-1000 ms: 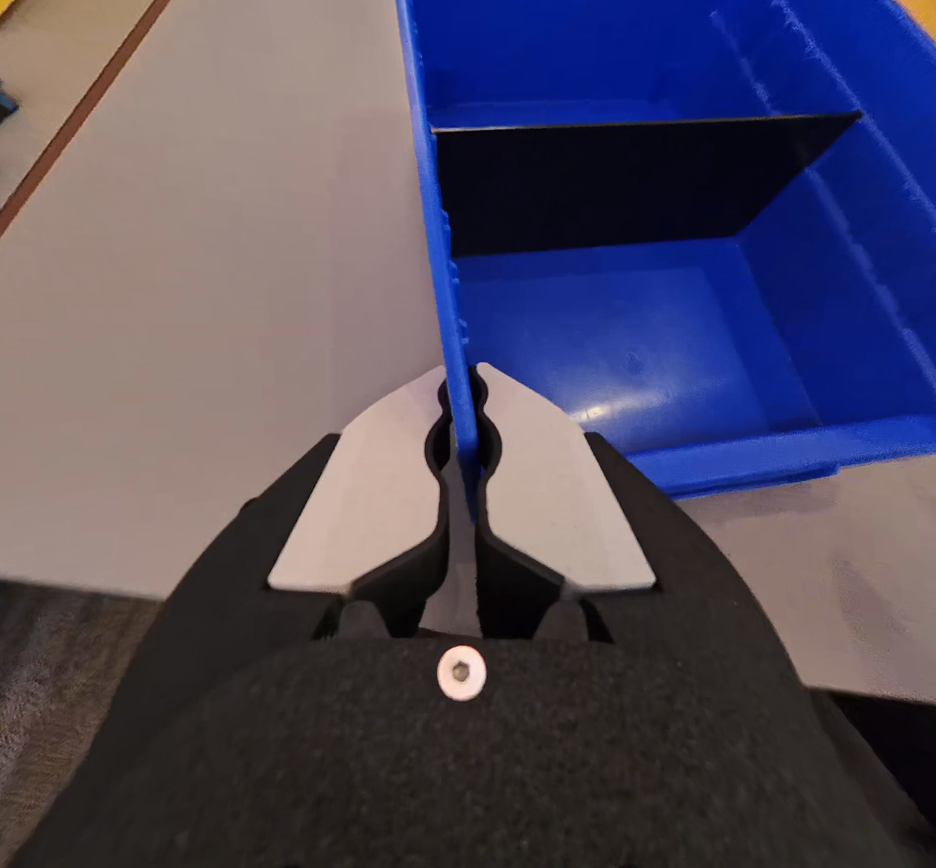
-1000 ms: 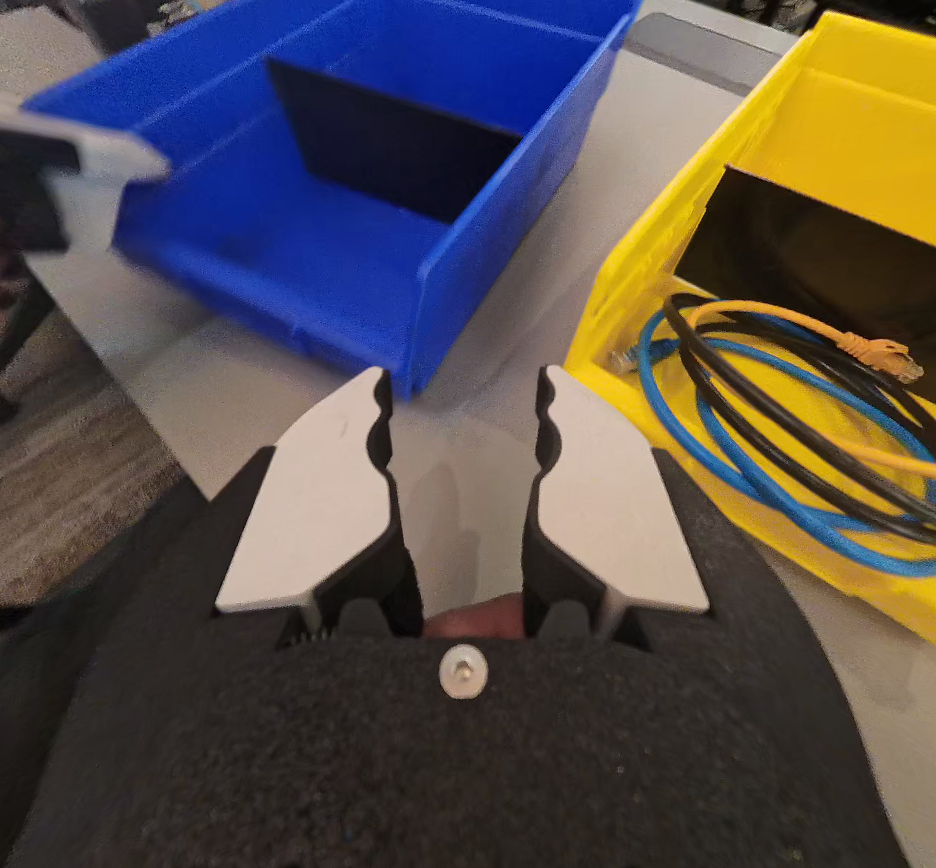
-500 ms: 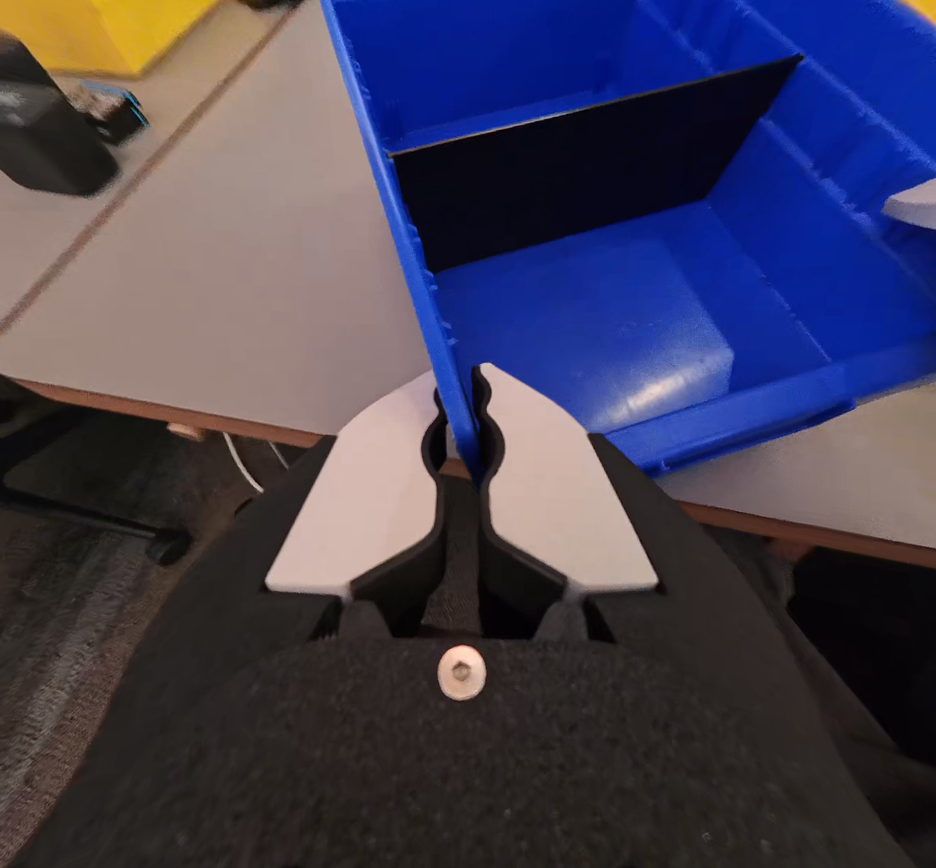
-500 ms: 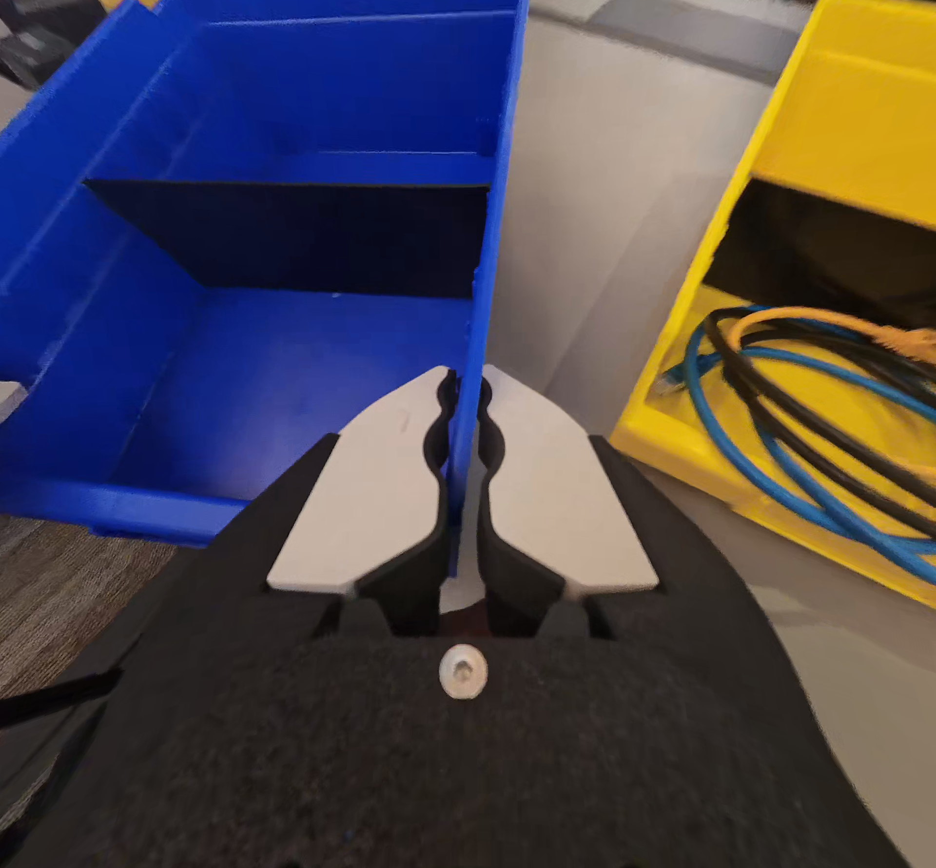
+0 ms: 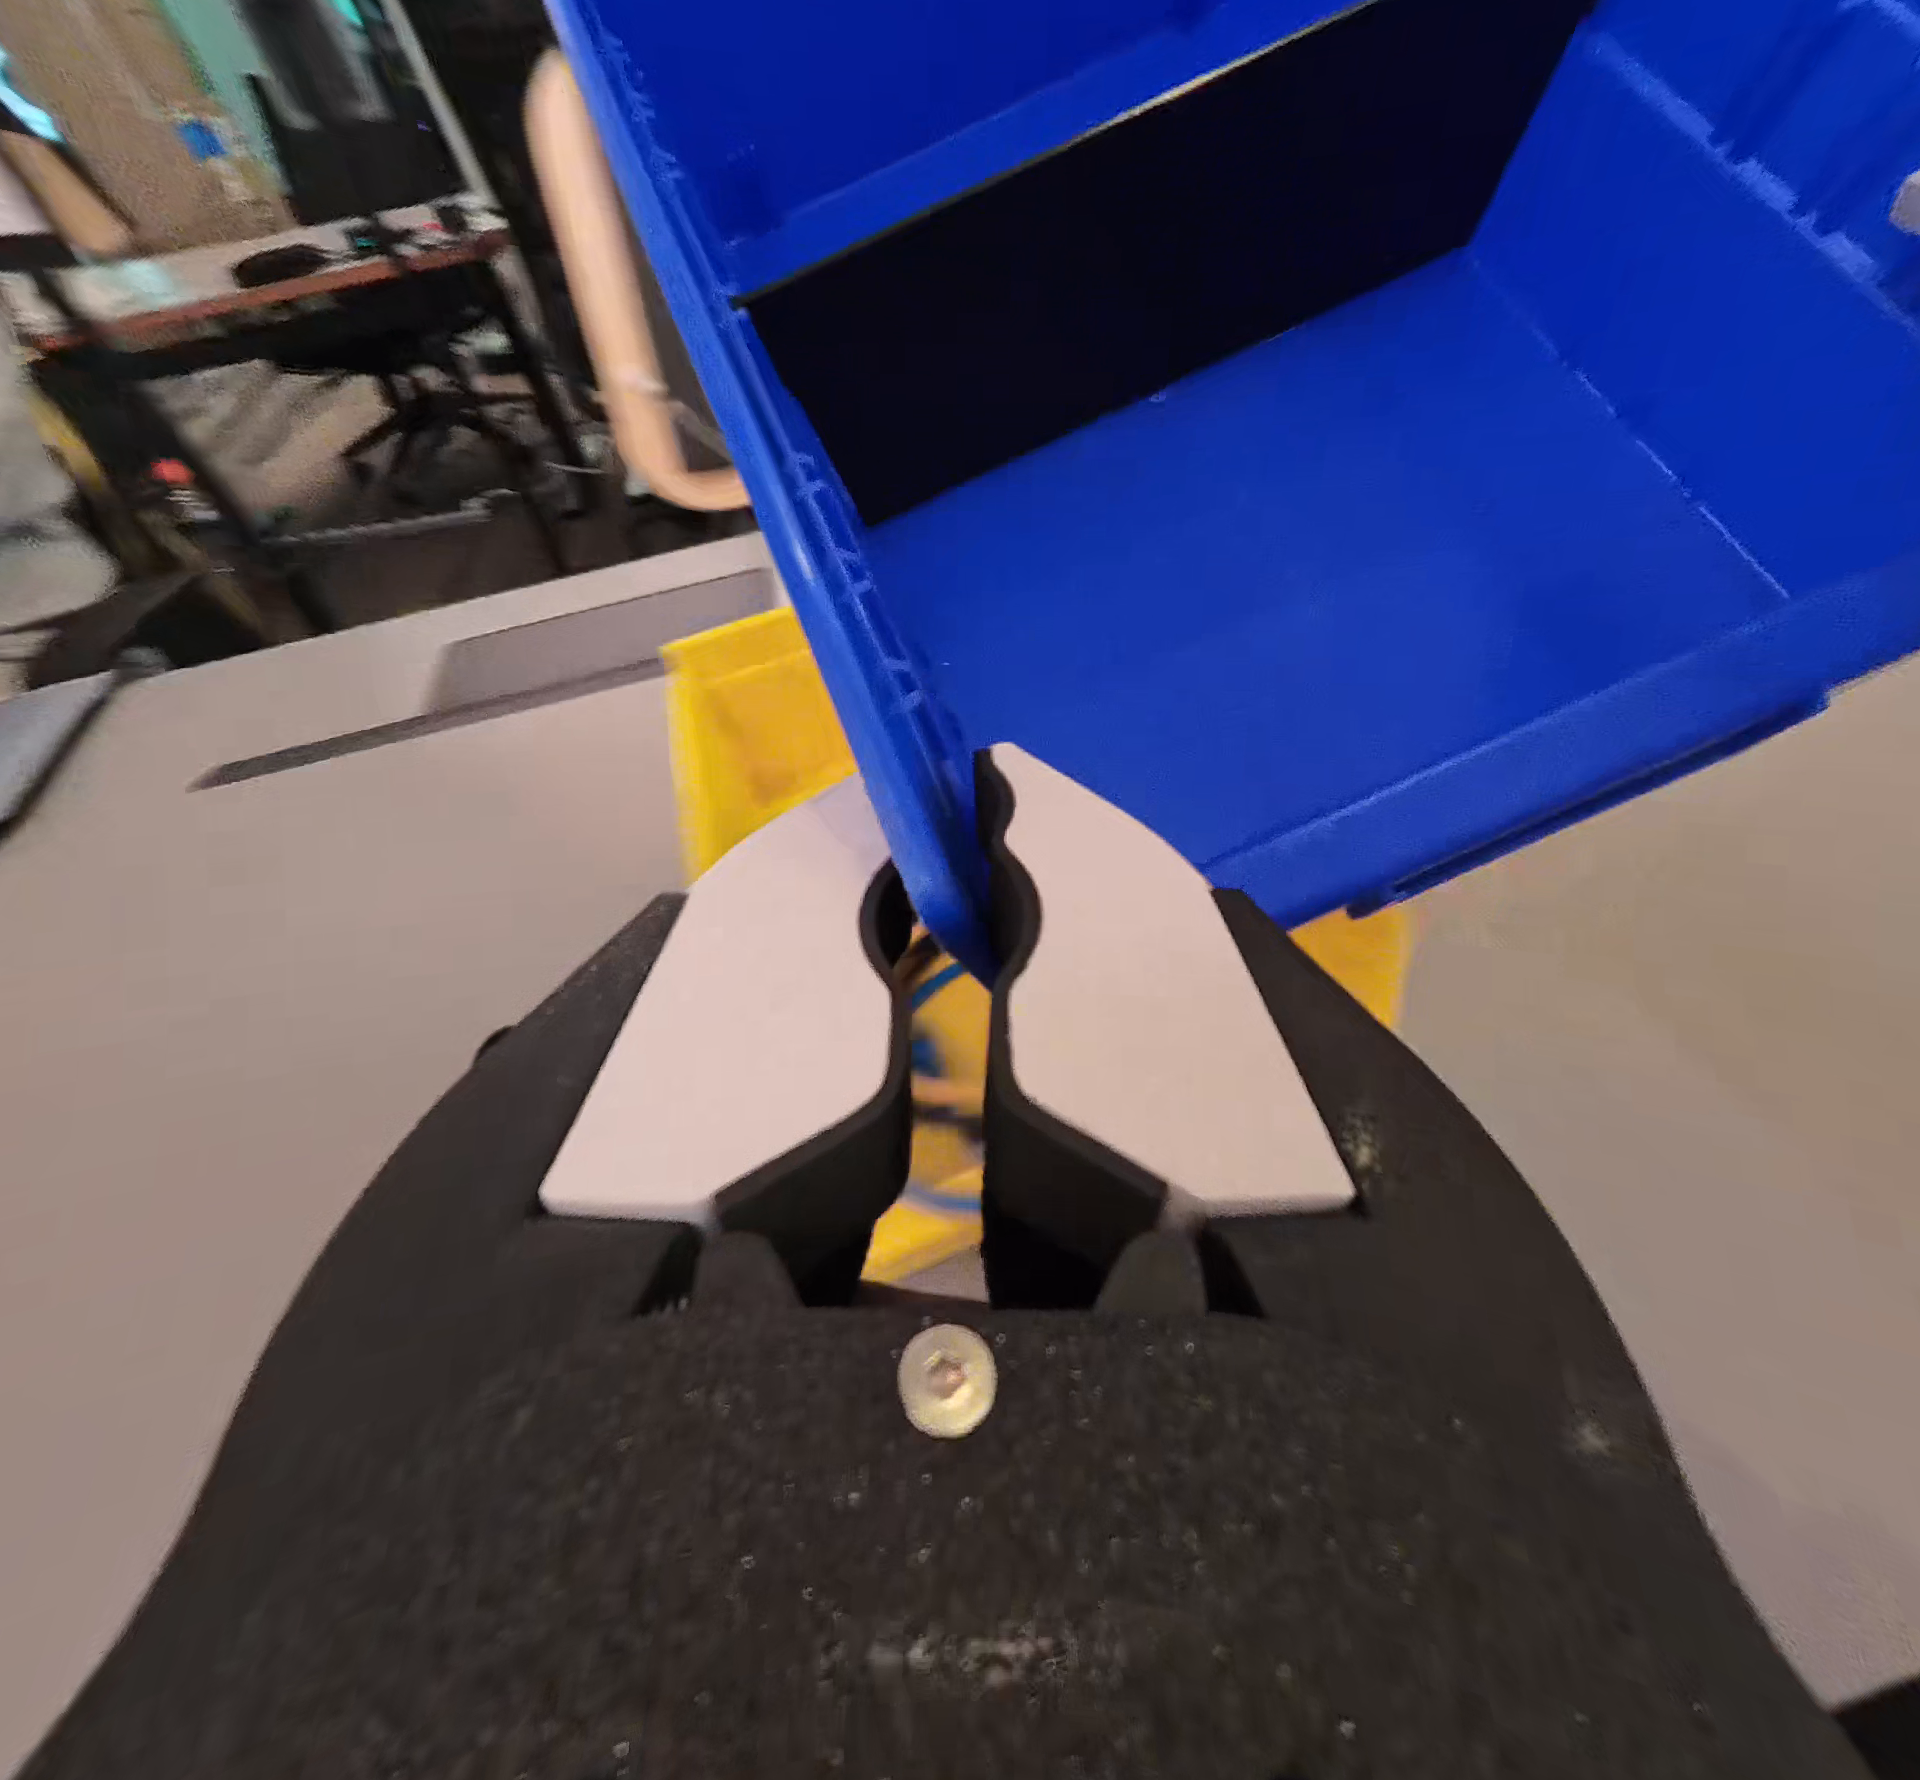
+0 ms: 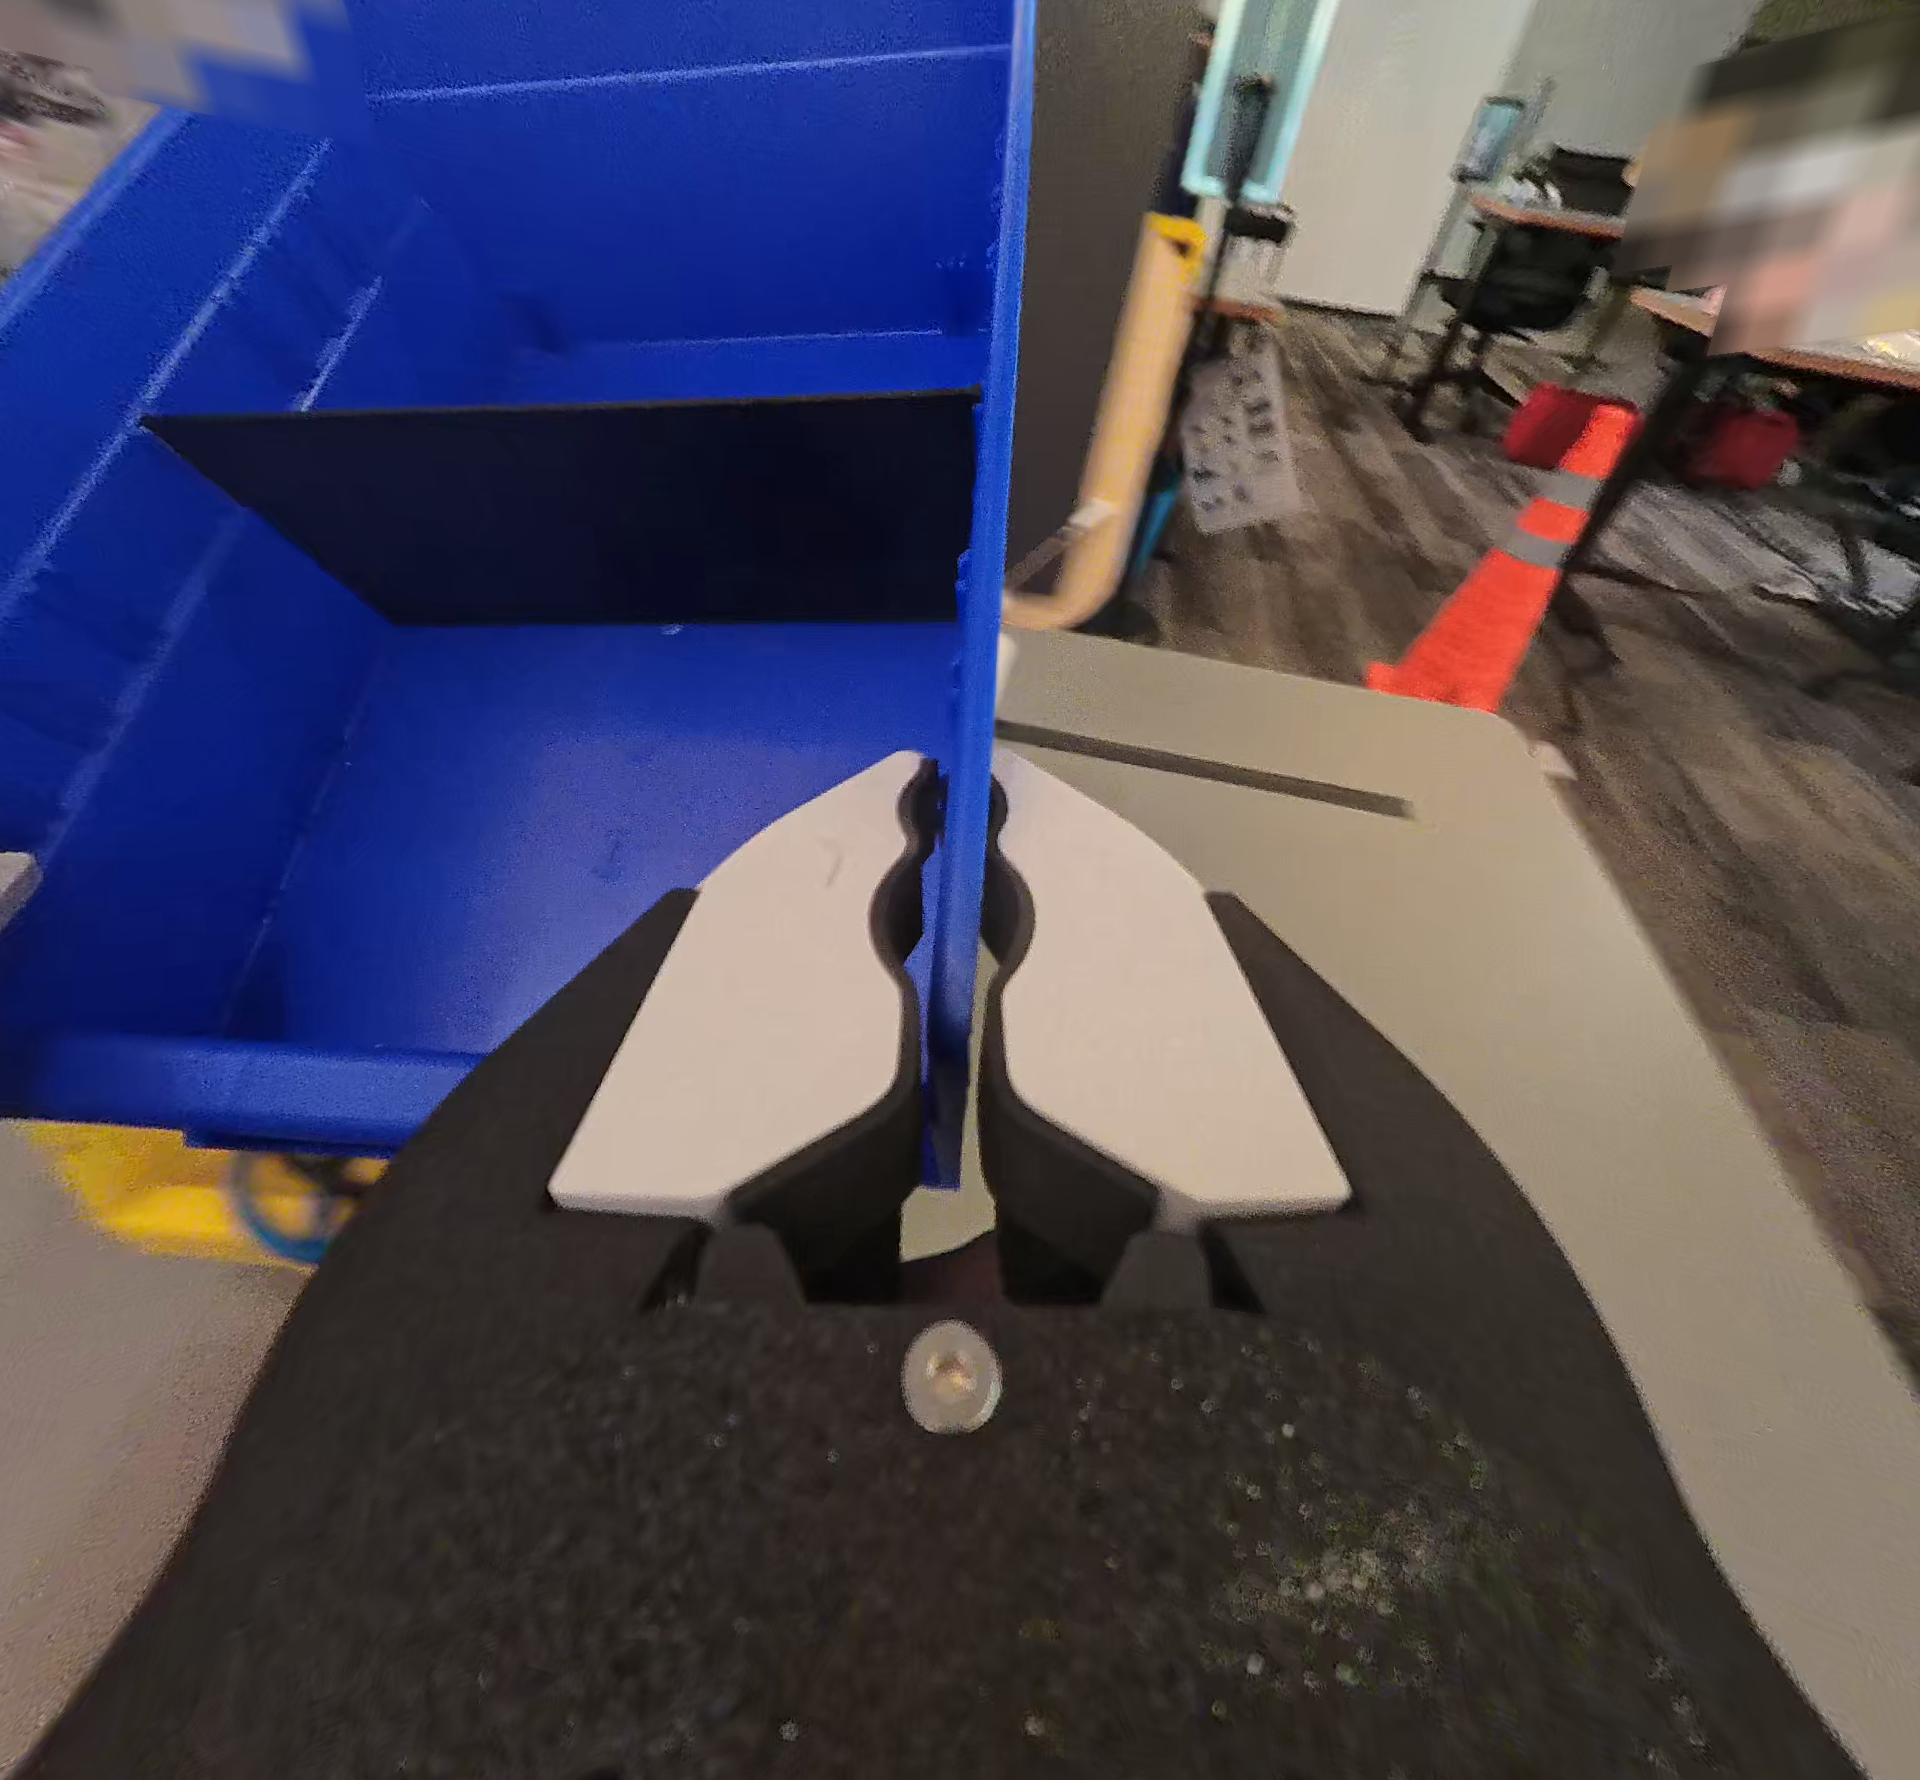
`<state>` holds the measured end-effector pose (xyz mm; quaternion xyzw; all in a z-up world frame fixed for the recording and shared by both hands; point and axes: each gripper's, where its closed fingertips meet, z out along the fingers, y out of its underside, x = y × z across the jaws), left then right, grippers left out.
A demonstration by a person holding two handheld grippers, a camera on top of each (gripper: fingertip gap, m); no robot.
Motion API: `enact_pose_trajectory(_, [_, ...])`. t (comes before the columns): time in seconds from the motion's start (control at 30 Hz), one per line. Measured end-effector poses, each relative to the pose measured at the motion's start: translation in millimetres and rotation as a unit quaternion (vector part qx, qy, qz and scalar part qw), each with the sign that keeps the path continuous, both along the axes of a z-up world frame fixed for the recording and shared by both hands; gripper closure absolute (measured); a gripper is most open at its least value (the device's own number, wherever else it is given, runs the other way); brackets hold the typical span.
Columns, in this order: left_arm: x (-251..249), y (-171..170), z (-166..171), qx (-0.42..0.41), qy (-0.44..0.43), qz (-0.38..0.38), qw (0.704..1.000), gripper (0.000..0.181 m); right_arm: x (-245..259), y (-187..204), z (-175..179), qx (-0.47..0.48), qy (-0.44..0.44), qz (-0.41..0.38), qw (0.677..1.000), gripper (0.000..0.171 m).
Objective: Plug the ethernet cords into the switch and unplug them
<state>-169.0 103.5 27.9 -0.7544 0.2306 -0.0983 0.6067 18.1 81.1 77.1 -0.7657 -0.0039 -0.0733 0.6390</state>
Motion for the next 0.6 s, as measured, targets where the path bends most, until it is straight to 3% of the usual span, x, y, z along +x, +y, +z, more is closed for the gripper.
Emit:
enact_pose_trajectory(0.13, [138.9, 7.6, -21.3, -0.036, 0.023, -0.072, 0.996, 0.173, 135.6, -18.7, -18.4, -0.07, -0.04, -0.081, 0.993, 0.165])
enact_pose_trajectory(0.2, [194.6, 4.3, -46.8, -0.058, 0.033, -0.102, 0.992, 0.173, 190.0, -30.7, -47.8, -0.114, -0.056, -0.099, 0.987, 0.164])
enact_pose_trajectory(0.27, [232.5, 1.9, -74.2, -0.079, 0.04, -0.114, 0.99, 0.174, 227.7, -37.5, -87.5, -0.146, -0.016, -0.102, 0.984, 0.164])
enact_pose_trajectory(0.43, [271.7, 1.3, -140.0, -0.129, 0.064, -0.115, 0.983, 0.174, 267.6, -41.1, -176.8, -0.205, 0.034, -0.102, 0.973, 0.163])
enact_pose_trajectory(0.6, [269.4, -14.6, -166.8, -0.133, 0.075, -0.122, 0.981, 0.169, 268.3, -36.3, -209.8, -0.197, 0.085, -0.08, 0.973, 0.164])
